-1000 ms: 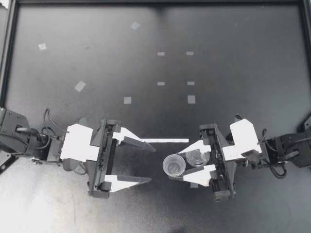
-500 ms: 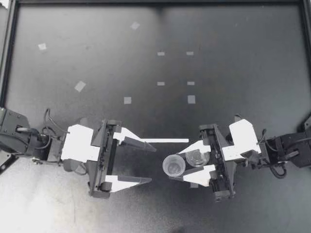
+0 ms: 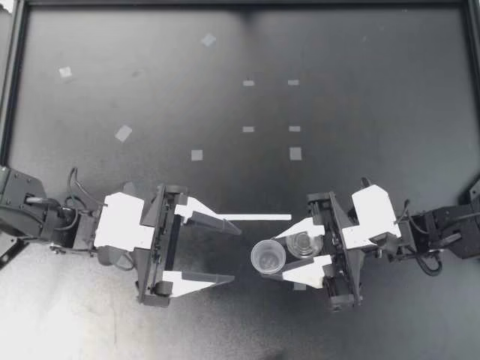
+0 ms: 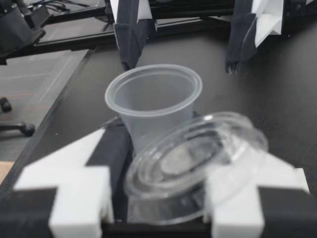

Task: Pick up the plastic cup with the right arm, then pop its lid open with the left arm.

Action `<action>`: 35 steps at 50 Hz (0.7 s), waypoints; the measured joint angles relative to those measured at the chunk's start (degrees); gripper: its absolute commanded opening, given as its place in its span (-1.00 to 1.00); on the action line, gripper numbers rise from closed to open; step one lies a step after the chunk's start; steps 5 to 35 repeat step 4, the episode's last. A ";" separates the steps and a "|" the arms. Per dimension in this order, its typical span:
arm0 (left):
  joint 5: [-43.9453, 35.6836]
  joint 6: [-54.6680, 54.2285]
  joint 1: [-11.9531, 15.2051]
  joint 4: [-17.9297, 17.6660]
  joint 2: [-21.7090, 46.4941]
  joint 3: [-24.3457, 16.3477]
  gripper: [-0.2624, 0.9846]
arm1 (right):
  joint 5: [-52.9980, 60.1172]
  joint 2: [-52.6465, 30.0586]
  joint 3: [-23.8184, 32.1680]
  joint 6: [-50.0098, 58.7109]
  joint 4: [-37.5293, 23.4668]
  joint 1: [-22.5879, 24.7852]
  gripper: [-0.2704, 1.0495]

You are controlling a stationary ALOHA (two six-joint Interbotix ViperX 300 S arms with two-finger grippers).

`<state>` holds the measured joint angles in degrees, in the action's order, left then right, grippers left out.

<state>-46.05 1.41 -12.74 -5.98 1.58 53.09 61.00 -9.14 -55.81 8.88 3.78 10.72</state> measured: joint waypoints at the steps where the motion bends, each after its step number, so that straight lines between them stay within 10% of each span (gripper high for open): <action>1: 0.00 0.00 0.00 0.00 0.00 0.00 0.67 | 0.00 0.00 0.00 0.00 -0.09 0.00 -0.09; 35: 0.00 0.00 -0.09 0.00 0.00 -0.09 0.67 | 0.00 0.00 0.00 0.09 -0.09 0.00 -0.09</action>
